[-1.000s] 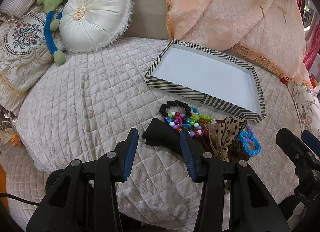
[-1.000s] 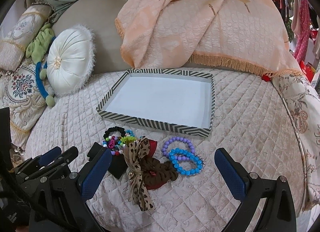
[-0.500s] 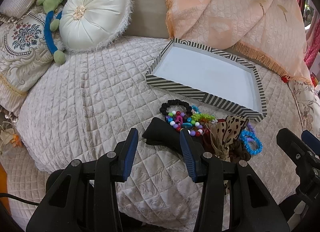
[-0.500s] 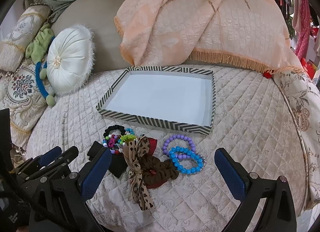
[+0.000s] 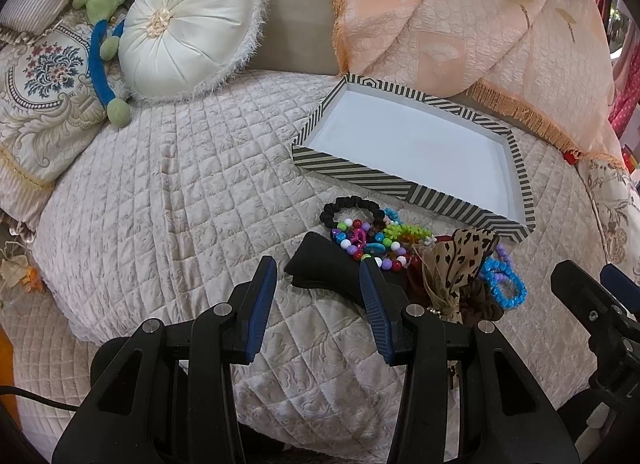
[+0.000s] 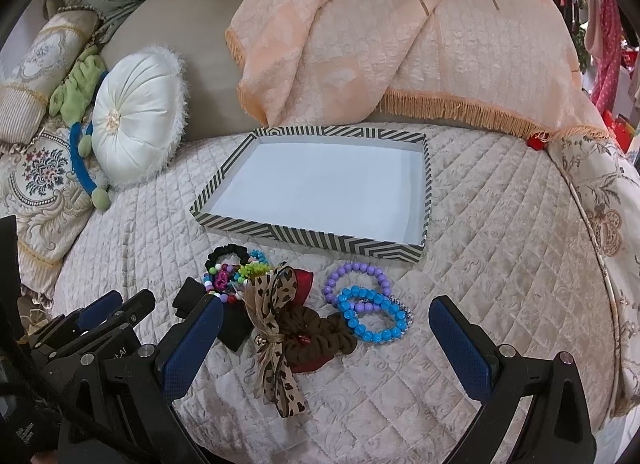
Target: Organize jewelry
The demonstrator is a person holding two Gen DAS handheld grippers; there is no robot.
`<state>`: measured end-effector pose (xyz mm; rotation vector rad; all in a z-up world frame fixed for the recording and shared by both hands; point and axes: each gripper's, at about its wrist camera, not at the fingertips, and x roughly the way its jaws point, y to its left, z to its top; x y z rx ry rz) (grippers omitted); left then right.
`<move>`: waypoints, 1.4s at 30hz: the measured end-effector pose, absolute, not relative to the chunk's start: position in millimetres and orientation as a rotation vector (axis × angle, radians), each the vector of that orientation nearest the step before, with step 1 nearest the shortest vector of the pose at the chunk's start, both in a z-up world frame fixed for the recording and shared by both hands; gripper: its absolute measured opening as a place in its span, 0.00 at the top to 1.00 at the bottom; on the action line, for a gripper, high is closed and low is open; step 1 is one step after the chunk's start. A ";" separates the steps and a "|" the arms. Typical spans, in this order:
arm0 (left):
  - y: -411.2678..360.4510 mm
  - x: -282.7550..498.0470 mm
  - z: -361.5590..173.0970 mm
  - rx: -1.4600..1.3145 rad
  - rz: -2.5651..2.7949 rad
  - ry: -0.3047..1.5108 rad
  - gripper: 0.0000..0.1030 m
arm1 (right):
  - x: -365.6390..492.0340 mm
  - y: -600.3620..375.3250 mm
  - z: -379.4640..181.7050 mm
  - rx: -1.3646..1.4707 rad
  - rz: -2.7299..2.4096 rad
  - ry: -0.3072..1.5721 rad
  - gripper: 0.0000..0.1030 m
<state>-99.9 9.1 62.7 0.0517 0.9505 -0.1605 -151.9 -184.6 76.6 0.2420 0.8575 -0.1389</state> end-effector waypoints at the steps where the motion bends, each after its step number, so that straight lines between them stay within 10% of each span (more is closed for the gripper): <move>1: 9.2 -100.4 62.0 0.052 -0.161 0.952 0.59 | -152.0 -184.2 76.1 0.241 -0.137 0.859 0.01; 42: 50.4 -68.1 50.3 -0.129 -0.172 1.066 0.59 | -158.2 -206.8 54.6 0.270 -0.067 0.899 0.01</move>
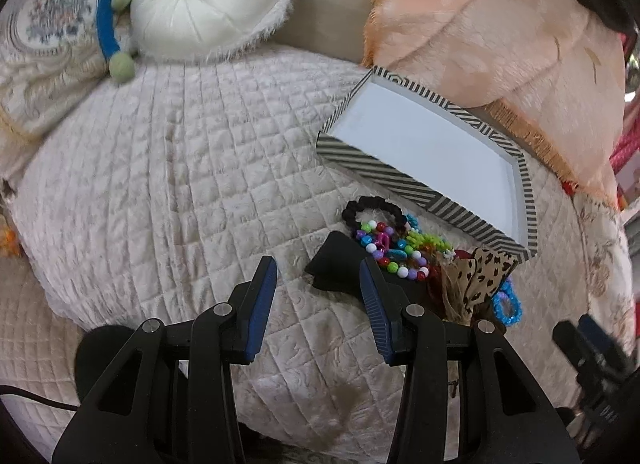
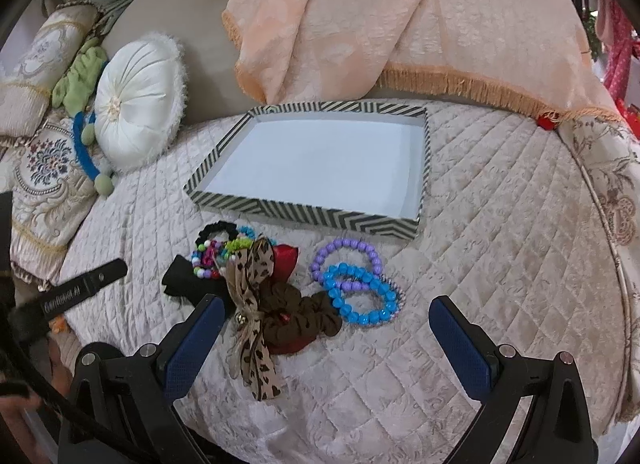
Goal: Organize jewelry
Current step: 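Grasp the black velvet pad with the left tool while the right tool grasps the leopard-print bow scrunchie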
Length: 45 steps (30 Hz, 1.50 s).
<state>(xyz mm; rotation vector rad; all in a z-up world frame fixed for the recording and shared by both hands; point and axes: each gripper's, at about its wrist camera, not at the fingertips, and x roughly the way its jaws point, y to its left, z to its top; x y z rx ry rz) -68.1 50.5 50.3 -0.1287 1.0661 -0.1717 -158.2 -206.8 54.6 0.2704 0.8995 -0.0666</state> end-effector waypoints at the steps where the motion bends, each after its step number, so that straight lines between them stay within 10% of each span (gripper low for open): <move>1: 51.7 -66.7 48.5 -0.141 -0.177 1.080 0.59 | -159.7 -207.4 54.4 0.270 -0.061 0.891 0.01; 16: 54.4 -46.8 17.0 -0.214 -0.197 1.195 0.57 | -138.9 -165.0 15.9 0.274 0.212 0.975 0.43; 35: 41.3 -16.2 -19.7 -0.180 -0.278 1.219 0.41 | -104.1 -164.7 -26.1 0.276 0.241 1.033 0.68; 42: 32.3 -20.7 -22.7 -0.106 -0.364 1.205 0.86 | -105.6 -172.8 -27.1 0.339 0.270 1.019 0.71; 45: 33.9 -26.9 -12.9 -0.114 -0.400 1.192 0.90 | -109.3 -175.2 -22.8 0.369 0.280 1.004 0.72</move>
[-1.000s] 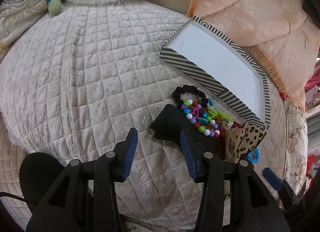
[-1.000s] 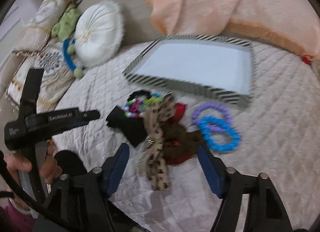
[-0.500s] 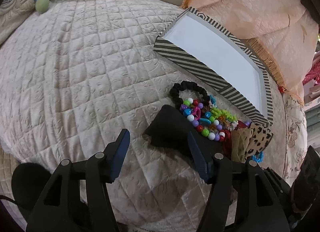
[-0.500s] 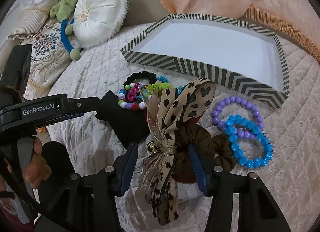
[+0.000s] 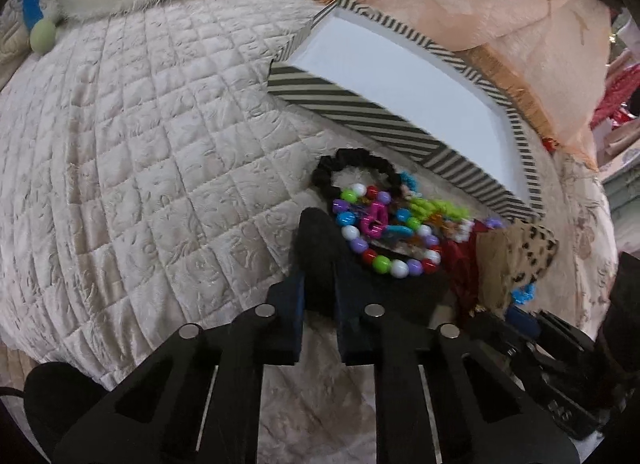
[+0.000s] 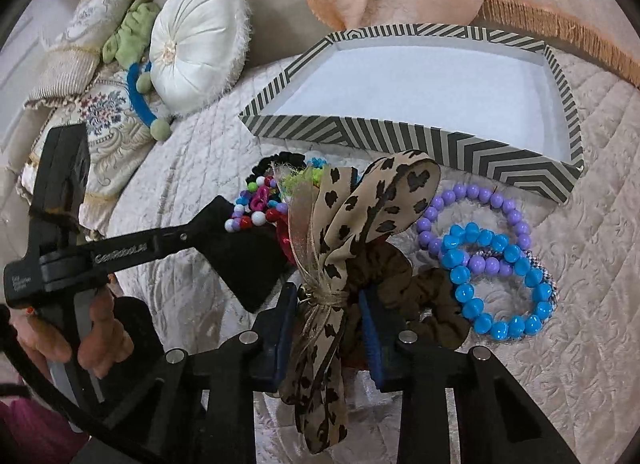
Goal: Organize jewelry
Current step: 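Grasp the black velvet pad with the left tool while the right tool grasps the leopard-print bow scrunchie, then carry the black pad into the tray with the left tool while the right tool places the leopard scrunchie there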
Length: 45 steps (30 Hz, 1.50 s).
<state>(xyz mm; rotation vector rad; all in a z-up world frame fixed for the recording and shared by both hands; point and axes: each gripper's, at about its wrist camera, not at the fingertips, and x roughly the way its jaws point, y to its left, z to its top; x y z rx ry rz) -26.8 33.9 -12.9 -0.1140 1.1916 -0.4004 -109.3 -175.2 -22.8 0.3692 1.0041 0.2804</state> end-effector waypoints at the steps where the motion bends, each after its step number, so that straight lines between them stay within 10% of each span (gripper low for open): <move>1: 35.1 -29.9 -6.2 -0.118 -0.420 1.183 0.91 | -110.7 -175.8 -21.2 0.373 0.283 0.999 0.73; 28: 5.5 -23.4 108.4 -0.109 -0.519 0.969 0.91 | -120.8 -223.6 63.2 0.383 0.201 0.798 0.74; 45: -55.4 115.3 64.0 -0.107 -0.426 1.029 0.91 | -4.2 -279.8 21.2 0.403 0.109 0.877 0.74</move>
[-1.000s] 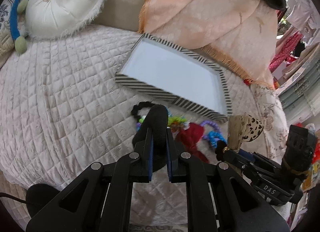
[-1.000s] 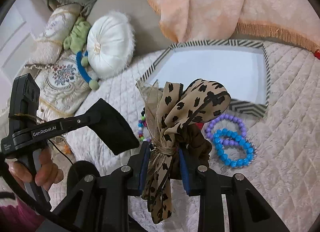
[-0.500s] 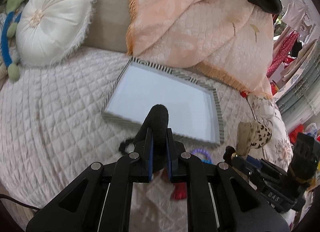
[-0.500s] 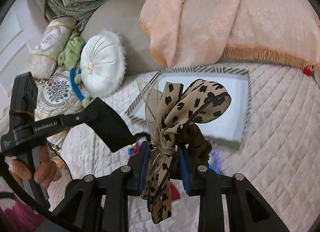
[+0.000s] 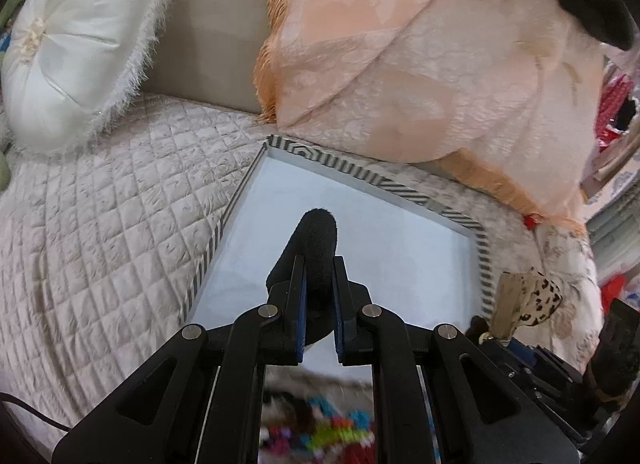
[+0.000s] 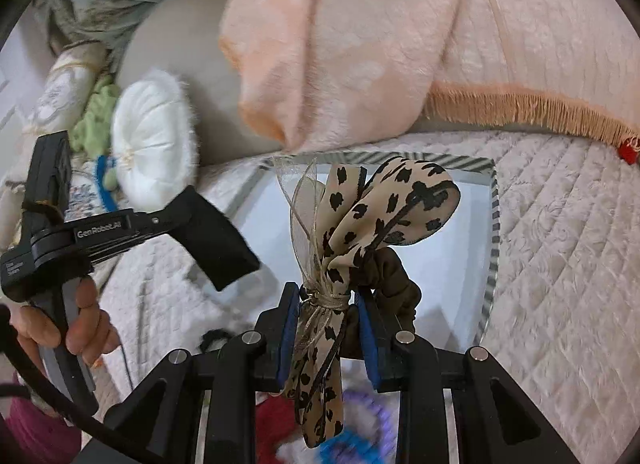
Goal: Organize jewelry
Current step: 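Carry the black pad into the tray with the left tool while the right tool places the leopard scrunchie there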
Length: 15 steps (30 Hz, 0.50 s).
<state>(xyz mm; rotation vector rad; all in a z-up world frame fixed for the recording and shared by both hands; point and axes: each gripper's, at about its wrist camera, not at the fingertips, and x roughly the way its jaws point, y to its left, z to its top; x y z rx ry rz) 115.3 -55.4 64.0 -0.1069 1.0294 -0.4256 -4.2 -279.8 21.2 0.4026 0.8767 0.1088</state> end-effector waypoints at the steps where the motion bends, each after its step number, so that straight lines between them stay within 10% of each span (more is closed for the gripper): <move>1: -57.3 125.3 54.2 -0.104 -0.411 1.042 0.91 | 1.2 -282.1 15.9 0.401 0.098 0.889 0.74; 15: -37.7 118.2 -15.6 -0.009 -0.316 1.199 0.91 | 0.2 -285.0 -28.2 0.358 0.081 1.037 0.74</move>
